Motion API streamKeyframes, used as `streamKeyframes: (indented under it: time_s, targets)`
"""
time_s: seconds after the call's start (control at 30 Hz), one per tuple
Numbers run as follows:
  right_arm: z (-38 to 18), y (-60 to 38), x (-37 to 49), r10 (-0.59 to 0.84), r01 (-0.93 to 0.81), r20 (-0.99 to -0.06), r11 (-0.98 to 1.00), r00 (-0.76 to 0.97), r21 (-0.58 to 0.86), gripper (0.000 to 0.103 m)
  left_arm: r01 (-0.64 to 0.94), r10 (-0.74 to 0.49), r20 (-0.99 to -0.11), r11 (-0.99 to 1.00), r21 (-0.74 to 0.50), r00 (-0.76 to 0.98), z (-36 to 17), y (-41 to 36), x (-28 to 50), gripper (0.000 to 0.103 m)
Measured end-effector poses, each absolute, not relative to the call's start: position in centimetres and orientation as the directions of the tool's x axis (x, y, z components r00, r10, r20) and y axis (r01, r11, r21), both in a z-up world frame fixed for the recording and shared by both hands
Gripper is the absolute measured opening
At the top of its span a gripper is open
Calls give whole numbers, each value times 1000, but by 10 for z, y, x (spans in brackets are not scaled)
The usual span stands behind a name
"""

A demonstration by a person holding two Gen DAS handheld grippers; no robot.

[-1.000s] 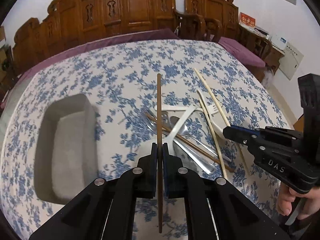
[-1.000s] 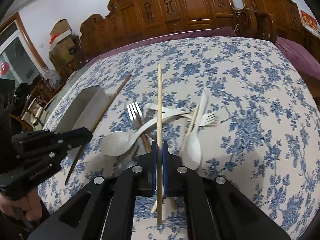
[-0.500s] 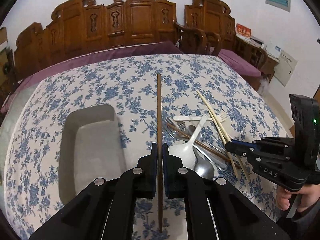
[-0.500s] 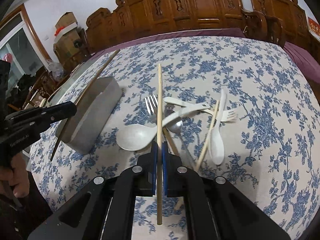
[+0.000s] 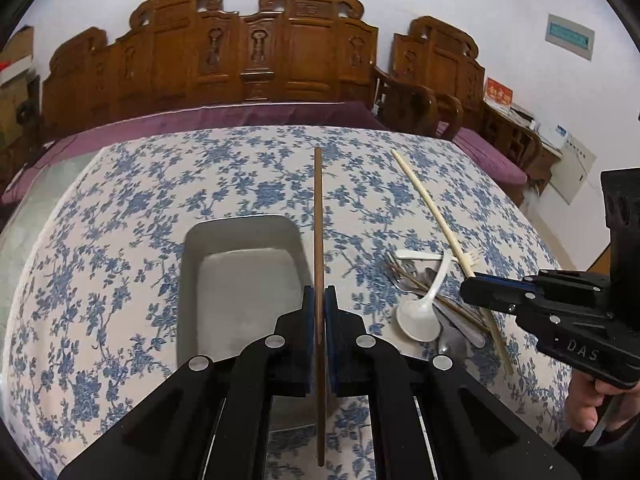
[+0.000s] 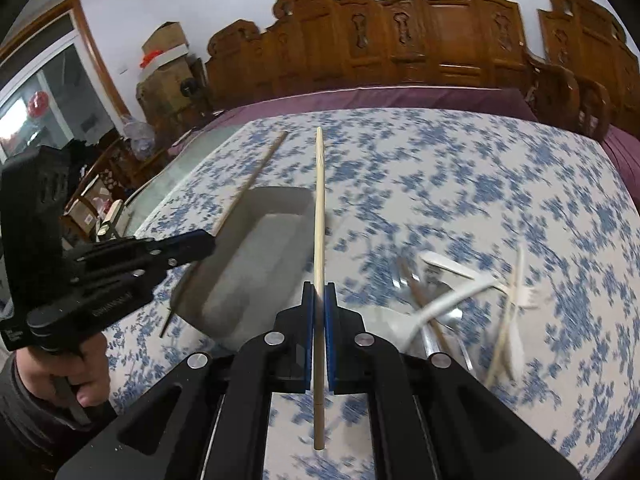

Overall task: Organize utensils
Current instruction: 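Carry the chopstick with the right gripper over the grey metal tray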

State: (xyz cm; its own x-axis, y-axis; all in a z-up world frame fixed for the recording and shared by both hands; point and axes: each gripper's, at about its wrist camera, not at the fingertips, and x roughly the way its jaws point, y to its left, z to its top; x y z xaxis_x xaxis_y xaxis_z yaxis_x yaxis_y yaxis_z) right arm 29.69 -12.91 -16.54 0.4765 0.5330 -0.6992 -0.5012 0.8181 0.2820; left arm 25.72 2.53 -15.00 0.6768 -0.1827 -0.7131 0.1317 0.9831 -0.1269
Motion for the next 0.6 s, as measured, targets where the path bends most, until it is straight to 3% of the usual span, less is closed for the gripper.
streamKeyframes:
  time_s: [0.27,0.6]
  targets:
    - [-161,-95,298,527,-521,-713,812,463,261,6,88,-230,-721,969,-229,654,-166,61,271,4]
    - [-165,-70,300,527,-530,-723,807,447,260,6,84,-205,-756,977,-196,621,-192,70,285,4]
